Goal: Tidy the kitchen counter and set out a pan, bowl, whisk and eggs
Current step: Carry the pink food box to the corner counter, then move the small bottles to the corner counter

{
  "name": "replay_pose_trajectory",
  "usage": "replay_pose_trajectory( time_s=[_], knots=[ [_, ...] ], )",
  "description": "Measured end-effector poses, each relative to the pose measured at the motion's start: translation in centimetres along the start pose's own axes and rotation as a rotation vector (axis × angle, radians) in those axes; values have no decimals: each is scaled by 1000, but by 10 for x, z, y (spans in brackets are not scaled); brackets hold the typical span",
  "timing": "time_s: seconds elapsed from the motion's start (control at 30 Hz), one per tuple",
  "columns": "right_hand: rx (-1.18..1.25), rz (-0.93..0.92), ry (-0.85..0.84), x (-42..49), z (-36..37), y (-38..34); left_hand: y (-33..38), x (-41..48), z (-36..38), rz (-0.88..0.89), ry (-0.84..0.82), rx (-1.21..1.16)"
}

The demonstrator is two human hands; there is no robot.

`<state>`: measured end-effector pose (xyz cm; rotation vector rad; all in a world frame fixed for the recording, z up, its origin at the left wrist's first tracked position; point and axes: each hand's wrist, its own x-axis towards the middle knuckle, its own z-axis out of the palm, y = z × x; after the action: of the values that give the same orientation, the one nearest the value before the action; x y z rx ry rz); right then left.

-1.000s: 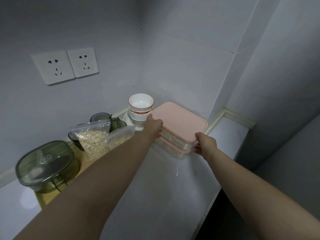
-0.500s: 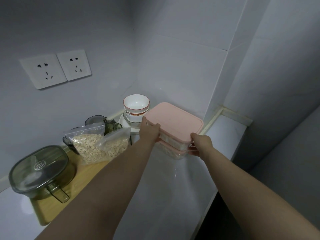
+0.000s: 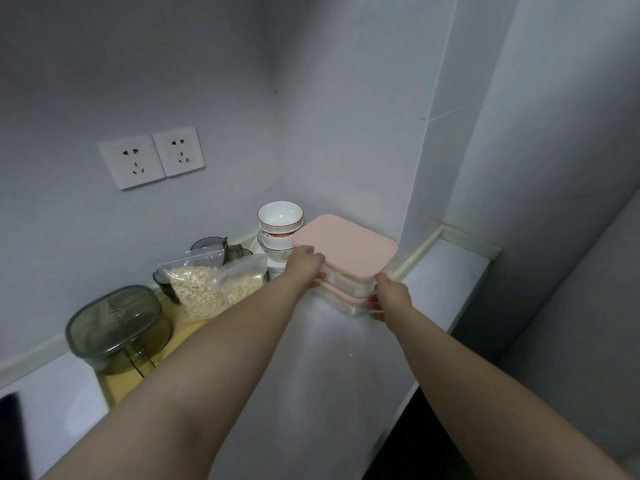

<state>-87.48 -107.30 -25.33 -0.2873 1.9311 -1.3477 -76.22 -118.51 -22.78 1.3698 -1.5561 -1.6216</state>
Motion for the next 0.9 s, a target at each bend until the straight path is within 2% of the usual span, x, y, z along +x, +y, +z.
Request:
replay_pose_trajectory(
  time_s=[0.13,0.27,0.47,0.63,0.73,0.9],
  knots=[
    [-70,-99,23,-21,3,0,-1,-33,-11,57,-19,68],
    [-248,-245,-32,-51,12,6,-8,-63,-33,119,26,144],
    [-670,-665,-84,-110,24,7,-24,-113,-90,368,117,696],
    [-957,-966,-119,-163,40,16,-40,-172,-128,522,175,1050],
    [-1032,-1089,-134,-211,54,29,-60,-221,-156,480,255,1239],
    [-1131,-1188,-189,-285,75,51,-93,-306,-204,418,376,1359]
  ],
)
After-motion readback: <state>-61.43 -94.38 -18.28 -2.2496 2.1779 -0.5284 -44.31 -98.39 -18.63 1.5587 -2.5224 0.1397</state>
